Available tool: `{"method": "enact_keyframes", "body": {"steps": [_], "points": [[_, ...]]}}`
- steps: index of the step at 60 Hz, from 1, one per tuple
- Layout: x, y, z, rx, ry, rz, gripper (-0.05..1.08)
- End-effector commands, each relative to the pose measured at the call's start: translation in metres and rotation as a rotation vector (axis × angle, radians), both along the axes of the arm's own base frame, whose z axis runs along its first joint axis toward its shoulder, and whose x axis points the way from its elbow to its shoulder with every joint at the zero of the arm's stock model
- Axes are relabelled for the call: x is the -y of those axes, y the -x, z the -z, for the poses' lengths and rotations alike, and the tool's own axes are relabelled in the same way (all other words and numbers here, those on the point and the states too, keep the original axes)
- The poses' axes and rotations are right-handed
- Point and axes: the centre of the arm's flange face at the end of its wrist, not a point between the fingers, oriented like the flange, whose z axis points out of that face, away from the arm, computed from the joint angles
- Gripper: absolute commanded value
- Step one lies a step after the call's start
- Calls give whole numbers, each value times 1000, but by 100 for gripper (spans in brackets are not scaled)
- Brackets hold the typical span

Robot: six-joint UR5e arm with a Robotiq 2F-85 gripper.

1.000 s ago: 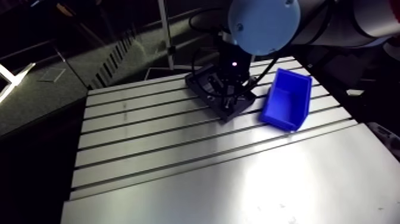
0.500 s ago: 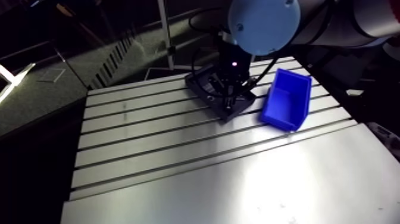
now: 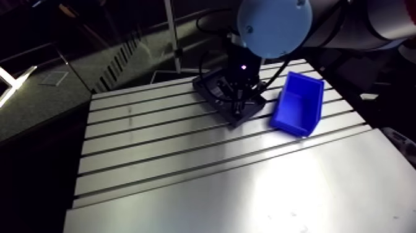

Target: Pick up the M10 bolt from the tray and put it into the blue bin.

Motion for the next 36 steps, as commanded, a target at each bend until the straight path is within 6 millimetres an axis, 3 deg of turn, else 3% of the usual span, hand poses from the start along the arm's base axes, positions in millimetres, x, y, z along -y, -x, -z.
{"method": "enact_keyframes", "body": {"steps": [1, 36], "points": [[1, -1, 0, 1, 2, -1, 84], [0, 6, -37, -69, -10, -25, 96]]}}
